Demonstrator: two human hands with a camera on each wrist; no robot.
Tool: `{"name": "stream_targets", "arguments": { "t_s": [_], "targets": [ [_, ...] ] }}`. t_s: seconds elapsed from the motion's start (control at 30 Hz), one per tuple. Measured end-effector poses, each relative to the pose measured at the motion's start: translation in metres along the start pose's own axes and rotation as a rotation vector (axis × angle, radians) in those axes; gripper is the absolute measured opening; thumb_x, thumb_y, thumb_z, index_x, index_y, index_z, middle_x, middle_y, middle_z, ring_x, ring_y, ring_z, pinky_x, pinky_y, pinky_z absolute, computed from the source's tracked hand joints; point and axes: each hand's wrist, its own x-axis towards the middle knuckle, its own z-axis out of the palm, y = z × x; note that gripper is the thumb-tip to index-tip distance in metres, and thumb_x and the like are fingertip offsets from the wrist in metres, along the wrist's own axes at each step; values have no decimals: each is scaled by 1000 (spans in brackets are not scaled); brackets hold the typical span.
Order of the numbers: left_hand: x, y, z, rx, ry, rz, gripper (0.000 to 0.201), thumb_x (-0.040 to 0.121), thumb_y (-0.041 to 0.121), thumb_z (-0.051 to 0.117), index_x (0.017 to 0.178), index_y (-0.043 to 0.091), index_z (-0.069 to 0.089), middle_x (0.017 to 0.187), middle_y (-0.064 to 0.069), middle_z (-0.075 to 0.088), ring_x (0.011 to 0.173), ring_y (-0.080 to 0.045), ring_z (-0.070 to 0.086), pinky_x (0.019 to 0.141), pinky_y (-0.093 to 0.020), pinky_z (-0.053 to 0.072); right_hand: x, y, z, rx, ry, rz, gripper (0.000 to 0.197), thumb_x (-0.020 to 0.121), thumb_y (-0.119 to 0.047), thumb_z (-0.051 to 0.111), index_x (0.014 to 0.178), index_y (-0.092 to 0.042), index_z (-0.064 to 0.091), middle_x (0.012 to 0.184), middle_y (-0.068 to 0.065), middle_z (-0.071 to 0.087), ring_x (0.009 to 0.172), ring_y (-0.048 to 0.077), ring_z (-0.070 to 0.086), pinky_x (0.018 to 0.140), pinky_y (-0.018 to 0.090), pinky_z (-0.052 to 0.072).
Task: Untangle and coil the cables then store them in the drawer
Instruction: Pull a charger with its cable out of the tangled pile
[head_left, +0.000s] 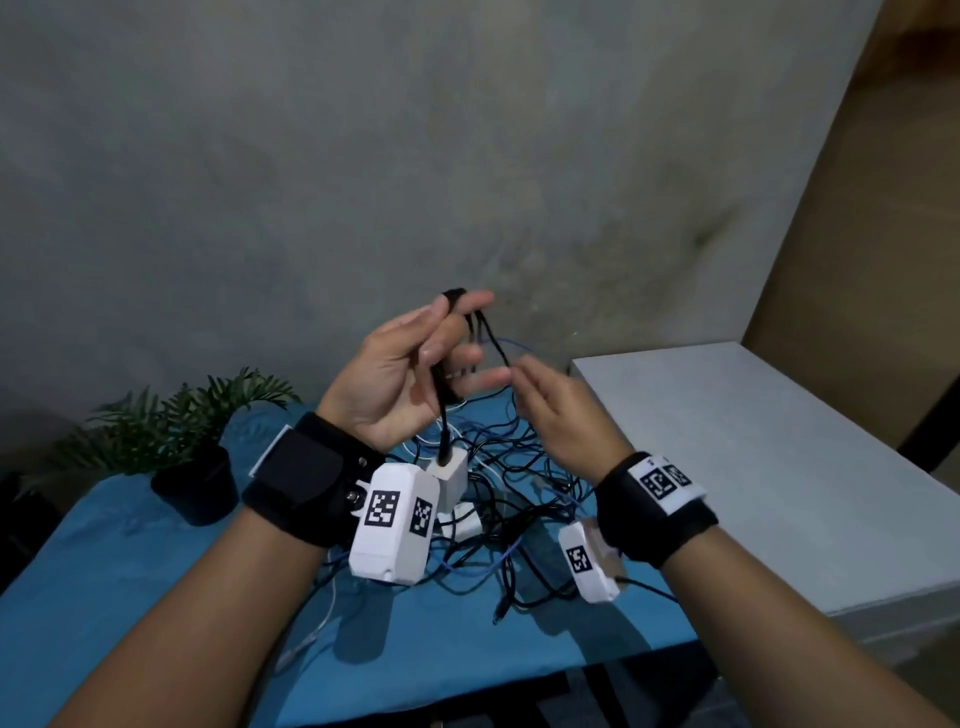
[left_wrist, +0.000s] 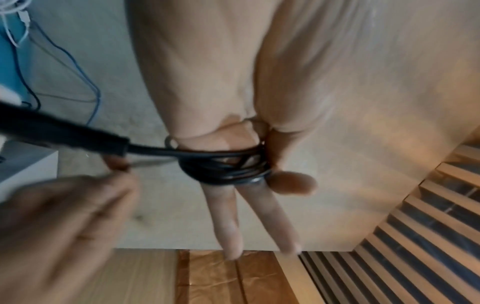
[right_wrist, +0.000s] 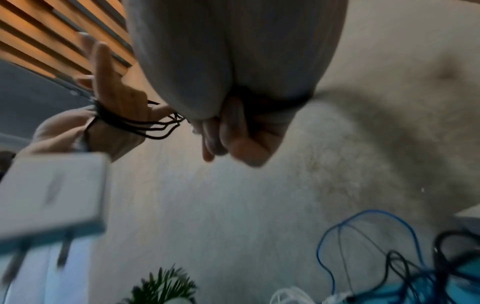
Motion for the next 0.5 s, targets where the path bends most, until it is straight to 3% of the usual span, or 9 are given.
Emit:
{"name": "stream_targets", "arguments": {
  "t_s": [0.07, 0.13, 0.2, 0.27, 0.33, 0.4, 0.5],
  "targets": [
    [4, 3, -2, 1, 73, 90, 43, 103, 20, 37, 142, -1, 39, 58, 6, 53, 80, -15, 76, 72, -43, 63, -7, 2, 9, -52, -167, 54, 24, 109, -32, 42, 118, -26, 64, 72, -14, 59, 63, 1, 52, 67, 33, 45],
    [9, 2, -3, 75, 152, 130, 31, 107, 16, 36, 135, 5, 42, 67, 2, 61, 88, -22, 76, 71, -46, 63, -14, -1, 14, -96, -312, 61, 32, 108, -34, 44, 136, -29, 58, 82, -21, 63, 70, -11, 54, 68, 17, 43],
    [11, -3, -5, 307, 205, 111, 19, 110, 14, 34, 122, 13, 48, 77, -4, 64, 88, -29, 76, 71, -48, 64, -15, -11, 13, -188, -377, -5, 35, 107, -35, 47, 141, -33, 56, 83, -18, 65, 68, -9, 53, 63, 12, 38],
    [11, -12, -7, 666, 222, 72, 22, 111, 14, 34, 123, 29, 45, 83, -6, 65, 82, -27, 76, 72, -44, 62, -10, -24, 5, -271, -352, -45, 28, 103, -31, 52, 126, -32, 68, 71, -12, 62, 59, -2, 52, 57, 19, 36],
    [11, -20, -11, 931, 193, 30, 35, 110, 13, 36, 137, 36, 32, 82, -2, 66, 67, -16, 70, 63, -35, 61, -3, -36, -7, -287, -284, -69, 21, 94, -20, 56, 103, -26, 75, 58, -10, 54, 51, 2, 47, 54, 27, 32],
    [10, -22, -14, 1110, 136, -25, 32, 110, 14, 39, 138, 28, 39, 81, 2, 63, 57, -10, 63, 57, -32, 52, 3, -46, -17, -170, -226, -90, 14, 87, -10, 56, 87, -17, 69, 54, -6, 52, 48, 4, 42, 54, 28, 30],
    [5, -21, -13, 1039, -15, -179, 19, 110, 19, 38, 115, 19, 57, 70, -7, 61, 38, -20, 44, 39, -24, 33, 14, -53, -35, 124, -142, -105, 9, 86, -2, 50, 84, -11, 52, 64, -4, 54, 56, 2, 43, 57, 20, 34]
  ]
}}
